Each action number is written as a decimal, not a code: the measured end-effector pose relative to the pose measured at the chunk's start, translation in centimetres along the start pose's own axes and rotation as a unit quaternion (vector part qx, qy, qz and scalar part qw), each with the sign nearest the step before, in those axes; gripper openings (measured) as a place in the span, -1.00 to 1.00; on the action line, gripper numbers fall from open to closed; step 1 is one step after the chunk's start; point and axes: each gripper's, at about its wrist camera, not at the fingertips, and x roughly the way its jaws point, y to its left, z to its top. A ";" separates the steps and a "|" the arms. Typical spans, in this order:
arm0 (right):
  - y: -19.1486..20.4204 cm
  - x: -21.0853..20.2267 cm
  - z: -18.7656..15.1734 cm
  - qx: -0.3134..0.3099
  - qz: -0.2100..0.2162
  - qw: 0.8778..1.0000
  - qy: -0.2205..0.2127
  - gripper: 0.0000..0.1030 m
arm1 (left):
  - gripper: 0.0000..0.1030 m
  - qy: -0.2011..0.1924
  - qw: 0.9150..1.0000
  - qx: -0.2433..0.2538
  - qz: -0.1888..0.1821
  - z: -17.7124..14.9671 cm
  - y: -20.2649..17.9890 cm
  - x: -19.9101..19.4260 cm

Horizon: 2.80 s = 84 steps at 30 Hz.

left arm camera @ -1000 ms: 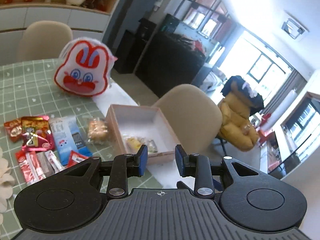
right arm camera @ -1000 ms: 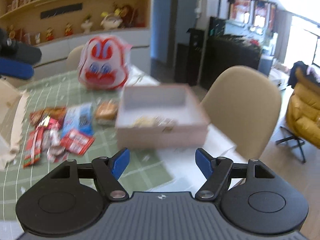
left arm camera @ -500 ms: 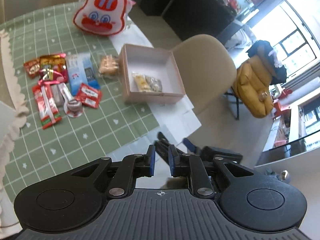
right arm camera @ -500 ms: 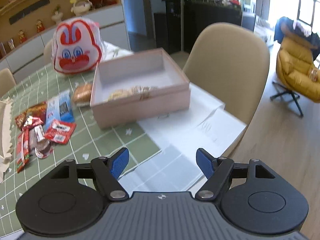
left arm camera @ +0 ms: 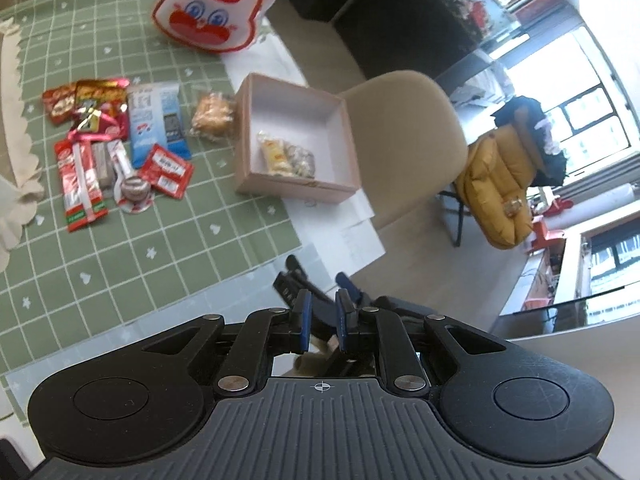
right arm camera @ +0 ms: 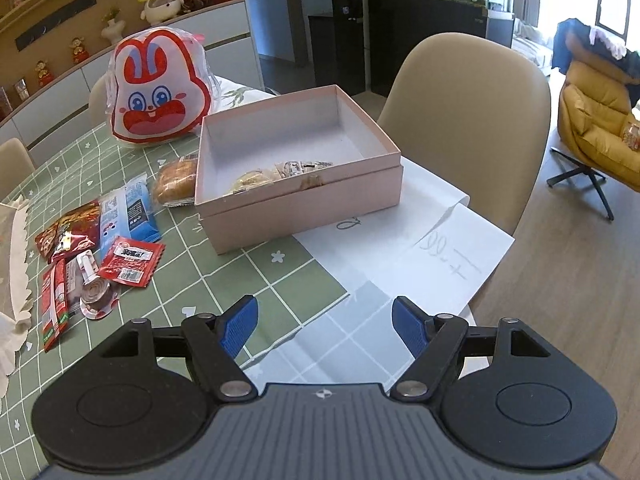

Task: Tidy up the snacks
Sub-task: 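Withdraw both tools from the pink box back toward the snacks, then grasp the red spicy strip packet with the left tool while the right tool grasps the lollipop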

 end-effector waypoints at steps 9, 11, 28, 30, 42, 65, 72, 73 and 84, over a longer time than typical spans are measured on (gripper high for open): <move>0.3 0.3 -0.2 -0.015 -0.003 1.000 -0.006 0.45 | -0.70 -0.024 0.999 0.027 -0.009 0.6 1.2 1.1; 1.0 0.9 -0.5 -0.028 0.002 1.000 0.001 0.45 | -0.70 -0.030 0.999 0.017 0.009 1.3 4.8 3.2; 15.3 6.3 0.7 -0.173 0.158 0.972 0.021 0.45 | -0.58 -0.143 0.968 0.005 0.204 4.3 24.8 12.4; 17.1 7.2 1.3 -0.187 0.172 0.967 0.015 0.45 | -0.57 -0.138 0.970 -0.003 0.199 4.2 25.2 12.6; 21.1 8.4 0.6 -0.241 0.191 0.950 0.051 -0.79 | -0.56 -0.124 0.973 -0.026 0.194 4.9 26.7 13.0; 26.9 8.6 -3.5 -0.290 0.251 0.924 0.005 0.30 | -0.55 -0.142 0.957 -0.029 0.253 1.0 27.8 7.1; 27.1 7.5 -3.9 -0.328 0.223 0.918 0.010 -0.10 | -0.55 -0.150 0.964 -0.076 0.206 -0.5 29.5 6.5; 26.5 7.1 -4.1 -0.327 0.224 0.918 0.015 -0.11 | -0.55 -0.149 0.967 -0.081 0.190 -0.8 29.5 6.6; 16.8 0.7 -8.8 -0.242 0.276 0.927 0.071 0.10 | -0.55 -0.088 0.988 -0.052 0.119 -5.0 26.0 10.3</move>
